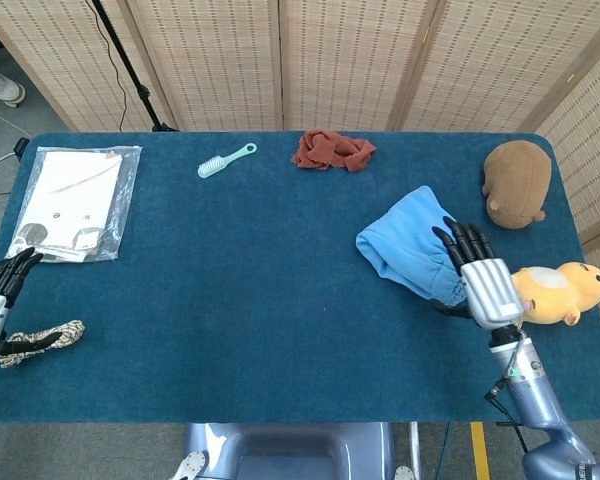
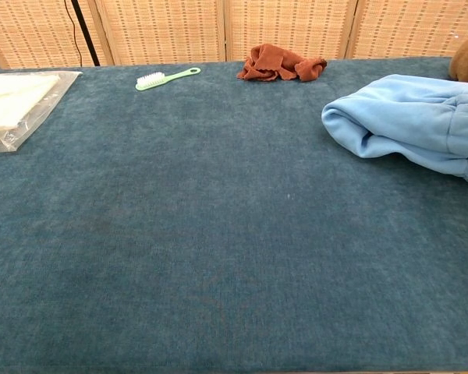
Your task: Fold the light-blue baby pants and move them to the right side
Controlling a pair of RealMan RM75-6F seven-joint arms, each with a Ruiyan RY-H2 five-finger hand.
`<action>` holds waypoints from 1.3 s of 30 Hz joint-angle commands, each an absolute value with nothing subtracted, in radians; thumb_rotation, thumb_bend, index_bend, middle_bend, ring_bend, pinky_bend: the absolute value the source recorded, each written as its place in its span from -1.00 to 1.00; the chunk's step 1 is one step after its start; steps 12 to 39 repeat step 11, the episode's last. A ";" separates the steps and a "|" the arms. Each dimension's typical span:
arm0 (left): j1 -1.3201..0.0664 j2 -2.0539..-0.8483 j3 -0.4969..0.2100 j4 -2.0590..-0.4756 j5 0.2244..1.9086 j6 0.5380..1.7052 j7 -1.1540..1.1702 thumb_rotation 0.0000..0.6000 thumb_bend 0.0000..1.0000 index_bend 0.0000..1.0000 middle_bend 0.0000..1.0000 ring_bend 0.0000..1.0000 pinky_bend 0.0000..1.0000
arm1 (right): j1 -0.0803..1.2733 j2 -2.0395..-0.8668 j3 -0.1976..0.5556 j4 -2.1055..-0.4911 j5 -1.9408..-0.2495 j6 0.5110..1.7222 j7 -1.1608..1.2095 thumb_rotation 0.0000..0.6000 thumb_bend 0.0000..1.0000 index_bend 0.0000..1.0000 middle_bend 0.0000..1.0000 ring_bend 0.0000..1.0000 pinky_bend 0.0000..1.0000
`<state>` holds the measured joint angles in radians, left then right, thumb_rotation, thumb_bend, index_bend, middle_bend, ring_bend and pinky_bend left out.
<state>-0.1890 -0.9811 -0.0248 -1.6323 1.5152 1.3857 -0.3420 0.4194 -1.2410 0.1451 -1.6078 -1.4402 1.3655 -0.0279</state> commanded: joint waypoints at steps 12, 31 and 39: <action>-0.152 -1.045 -0.015 -1.556 1.525 1.435 -0.283 1.00 -1.00 -1.00 -1.00 -1.00 -1.00 | 0.231 -1.321 0.070 -1.389 -1.508 1.566 -0.010 1.00 -1.00 -1.00 -1.00 -1.00 -1.00; -0.152 -1.045 -0.015 -1.556 1.525 1.435 -0.283 1.00 -1.00 -1.00 -1.00 -1.00 -1.00 | 0.231 -1.321 0.070 -1.389 -1.508 1.566 -0.010 1.00 -1.00 -1.00 -1.00 -1.00 -1.00; -0.152 -1.045 -0.015 -1.556 1.525 1.435 -0.283 1.00 -1.00 -1.00 -1.00 -1.00 -1.00 | 0.231 -1.321 0.070 -1.389 -1.508 1.566 -0.010 1.00 -1.00 -1.00 -1.00 -1.00 -1.00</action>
